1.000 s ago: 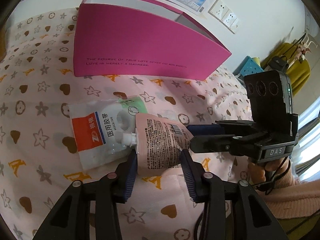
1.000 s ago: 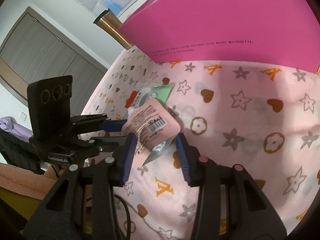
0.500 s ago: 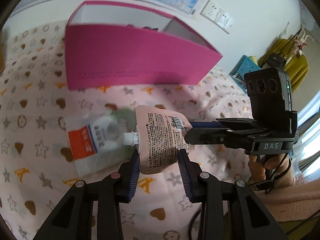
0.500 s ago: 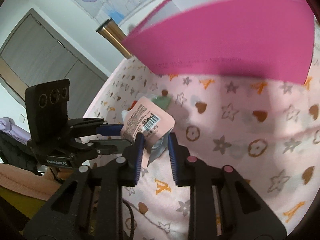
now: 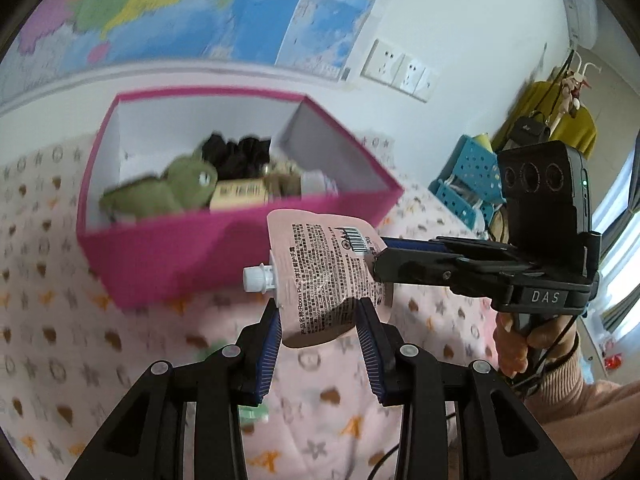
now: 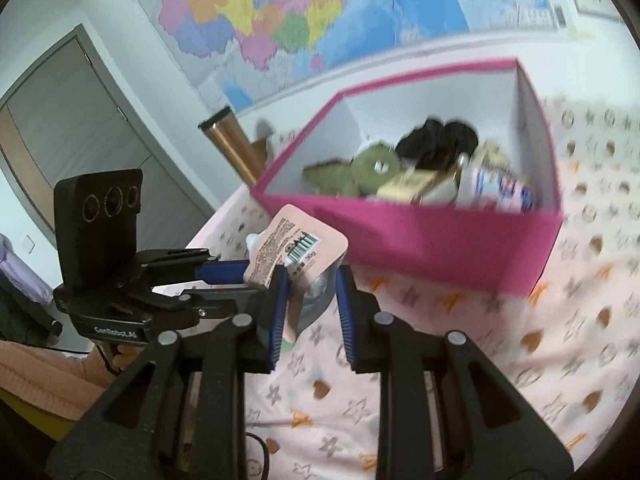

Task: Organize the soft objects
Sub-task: 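Carry the pink pouch into the pink box and open the right gripper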

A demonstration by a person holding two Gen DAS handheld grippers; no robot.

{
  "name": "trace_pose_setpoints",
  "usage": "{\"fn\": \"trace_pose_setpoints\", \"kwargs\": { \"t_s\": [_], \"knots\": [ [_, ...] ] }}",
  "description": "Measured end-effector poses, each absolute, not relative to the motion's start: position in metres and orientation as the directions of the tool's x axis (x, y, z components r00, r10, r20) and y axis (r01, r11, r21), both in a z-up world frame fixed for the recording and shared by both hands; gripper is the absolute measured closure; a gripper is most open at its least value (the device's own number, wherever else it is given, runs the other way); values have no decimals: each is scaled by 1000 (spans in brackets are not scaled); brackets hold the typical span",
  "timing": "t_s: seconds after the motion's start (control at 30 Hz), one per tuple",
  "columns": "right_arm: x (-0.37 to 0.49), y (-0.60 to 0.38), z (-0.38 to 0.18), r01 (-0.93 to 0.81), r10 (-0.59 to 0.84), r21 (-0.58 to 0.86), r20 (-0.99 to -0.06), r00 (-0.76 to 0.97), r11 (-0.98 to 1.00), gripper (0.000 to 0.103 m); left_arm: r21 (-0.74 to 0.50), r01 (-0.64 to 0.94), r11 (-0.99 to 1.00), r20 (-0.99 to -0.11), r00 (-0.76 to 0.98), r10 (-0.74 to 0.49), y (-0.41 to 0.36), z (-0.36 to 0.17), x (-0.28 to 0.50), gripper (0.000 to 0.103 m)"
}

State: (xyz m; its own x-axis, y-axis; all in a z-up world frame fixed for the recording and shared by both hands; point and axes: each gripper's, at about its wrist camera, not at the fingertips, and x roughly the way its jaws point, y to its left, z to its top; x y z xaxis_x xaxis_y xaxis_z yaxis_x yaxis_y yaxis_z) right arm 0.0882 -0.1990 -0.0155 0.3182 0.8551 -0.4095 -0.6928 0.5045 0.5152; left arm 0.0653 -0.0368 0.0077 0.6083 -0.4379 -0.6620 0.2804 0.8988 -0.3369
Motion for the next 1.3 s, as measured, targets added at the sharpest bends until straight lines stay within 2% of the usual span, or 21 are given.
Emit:
{"fn": "trace_pose_setpoints", "kwargs": {
  "t_s": [0.3,0.57,1.03,1.2,1.3],
  "knots": [
    [122,-207,9,-678,847,511,-373,379,528,76,-310,290,905,-632,648,-425,-38,40,99,67],
    [149,-206,12,-643,826,518,-381,416,564,76,-314,264,912,-632,659,-409,-36,43,132,67],
    [179,-197,-3,-591,777,506,-445,446,628,76,-358,197,913,-680,614,-399,-35,21,172,67],
    [179,-202,-4,-565,751,495,-448,485,660,76,-316,129,940,-703,633,-323,-27,15,178,62],
    [173,-205,-2,-576,755,488,-442,484,655,75,-337,112,935,-696,639,-327,-17,11,176,62]
  ]
}}
